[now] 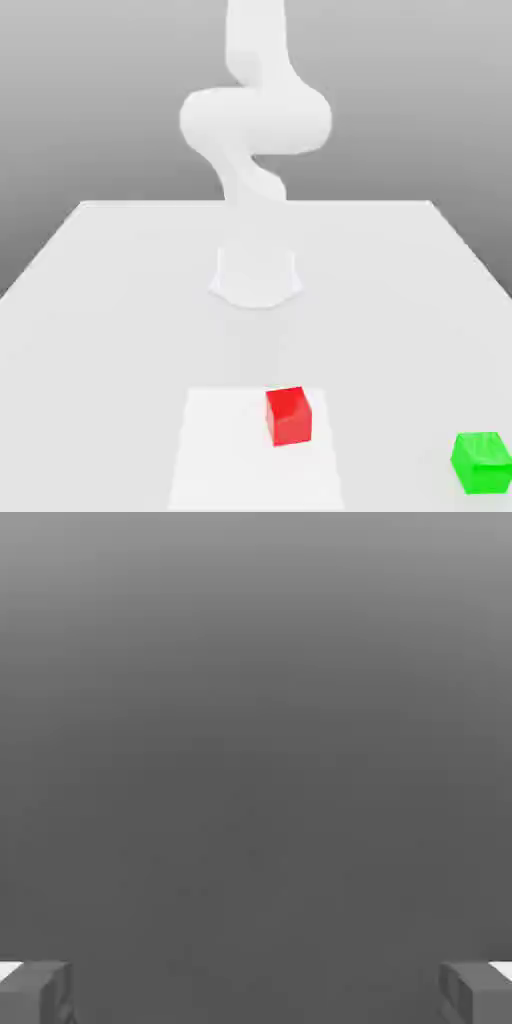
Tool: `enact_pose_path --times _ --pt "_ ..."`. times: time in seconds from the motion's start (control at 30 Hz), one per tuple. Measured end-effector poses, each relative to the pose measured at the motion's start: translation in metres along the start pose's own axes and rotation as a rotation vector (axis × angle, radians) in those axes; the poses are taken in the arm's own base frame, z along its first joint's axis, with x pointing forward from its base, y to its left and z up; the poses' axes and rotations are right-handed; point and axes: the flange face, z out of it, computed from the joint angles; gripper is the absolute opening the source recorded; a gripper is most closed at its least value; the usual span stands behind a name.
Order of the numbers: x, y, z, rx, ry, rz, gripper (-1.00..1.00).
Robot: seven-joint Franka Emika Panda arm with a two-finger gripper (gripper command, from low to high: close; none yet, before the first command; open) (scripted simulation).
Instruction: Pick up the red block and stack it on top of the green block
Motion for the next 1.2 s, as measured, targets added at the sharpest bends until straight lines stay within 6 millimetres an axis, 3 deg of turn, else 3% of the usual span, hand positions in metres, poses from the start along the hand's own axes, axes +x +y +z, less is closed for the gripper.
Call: enact_pose_path --times 0.13,0.27,0.4,0.53,0.63,0.83,0.87,1.07,1.2 --pt "-0.028 0.016 0.104 -0.097 -0.121 -0.037 0.00" --pt "-0.070 0.045 0.190 -0.190 -0.235 -0.075 0.00" --pt "-0.122 0.084 0.260 -0.282 -0.346 -0.113 0.00" --pt "-0.180 0.133 0.312 -0.375 -0.455 -0.153 0.00" --pt "-0.223 0.172 0.338 -0.440 -0.532 -0.183 0.00" --pt "-0.258 0.207 0.383 -0.459 -0.553 -0.190 0.00" --pt "-0.262 0.211 0.389 -0.459 -0.553 -0.190 -1.00" --pt "-0.264 0.213 0.392 -0.459 -0.553 -0.190 -1.00" --pt "-0.251 0.200 0.373 -0.459 -0.553 -0.190 -1.00"
